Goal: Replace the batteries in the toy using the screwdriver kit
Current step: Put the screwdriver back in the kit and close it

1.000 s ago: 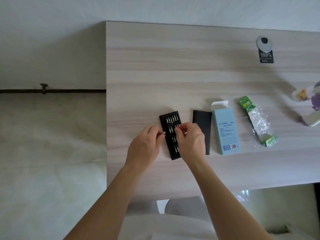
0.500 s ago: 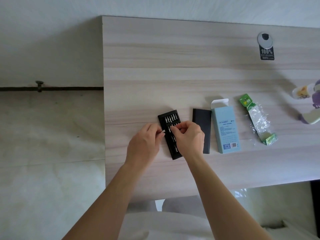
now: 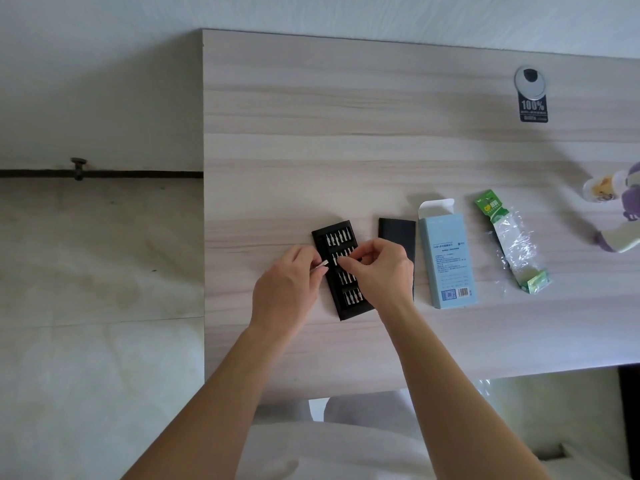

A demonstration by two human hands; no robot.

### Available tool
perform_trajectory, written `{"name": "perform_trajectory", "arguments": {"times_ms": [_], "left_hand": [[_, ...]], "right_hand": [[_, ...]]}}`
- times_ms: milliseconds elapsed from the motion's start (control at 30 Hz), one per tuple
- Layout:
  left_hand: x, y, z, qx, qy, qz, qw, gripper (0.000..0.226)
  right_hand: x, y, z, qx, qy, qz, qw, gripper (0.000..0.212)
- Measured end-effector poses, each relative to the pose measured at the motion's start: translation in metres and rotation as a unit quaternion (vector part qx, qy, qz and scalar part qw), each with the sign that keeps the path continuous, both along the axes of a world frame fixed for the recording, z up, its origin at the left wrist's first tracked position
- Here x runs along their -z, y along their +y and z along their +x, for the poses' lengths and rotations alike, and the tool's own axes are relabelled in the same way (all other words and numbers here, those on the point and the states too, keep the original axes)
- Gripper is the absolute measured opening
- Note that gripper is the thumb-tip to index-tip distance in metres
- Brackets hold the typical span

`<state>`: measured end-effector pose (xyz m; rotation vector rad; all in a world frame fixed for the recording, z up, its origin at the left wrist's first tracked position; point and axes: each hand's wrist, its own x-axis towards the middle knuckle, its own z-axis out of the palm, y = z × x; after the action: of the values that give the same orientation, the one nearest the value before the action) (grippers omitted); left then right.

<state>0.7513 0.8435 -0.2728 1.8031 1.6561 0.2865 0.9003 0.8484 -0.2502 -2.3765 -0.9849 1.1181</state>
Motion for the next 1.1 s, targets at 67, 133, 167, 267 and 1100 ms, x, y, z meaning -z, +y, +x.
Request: {"name": "perform_trajectory", "arguments": {"times_ms": [67, 133, 167, 267, 1100], "left_hand": [[-0.001, 0.0, 0.001, -0.003, 0.0, 0.0, 1.0, 0.014], [-0.001, 0.001, 0.002, -0.005, 0.004, 0.0, 1.0, 0.015], [-0.001, 0.001, 0.003, -0.005, 0.005, 0.0, 1.0, 0.015], [0.0, 0.001, 0.003, -0.006, 0.0, 0.001, 1.0, 0.013], [0.003, 0.001, 0.006, -0.037, -0.027, -0.015, 0.999, 0.01]], "right_hand": [[0.0, 0.003, 0.004, 0.007, 0.01, -0.012, 1.0, 0.02], [0.001, 0.005, 0.008, 0.005, 0.012, -0.022, 1.0, 0.024], [0.001, 0.006, 0.009, 0.002, 0.011, -0.026, 1.0, 0.026], [0.002, 0.007, 0.012, -0.005, 0.001, -0.038, 0.999, 0.03], [-0.008, 0.002, 0.022, -0.149, 0.014, 0.008, 0.989, 0.011]]}}
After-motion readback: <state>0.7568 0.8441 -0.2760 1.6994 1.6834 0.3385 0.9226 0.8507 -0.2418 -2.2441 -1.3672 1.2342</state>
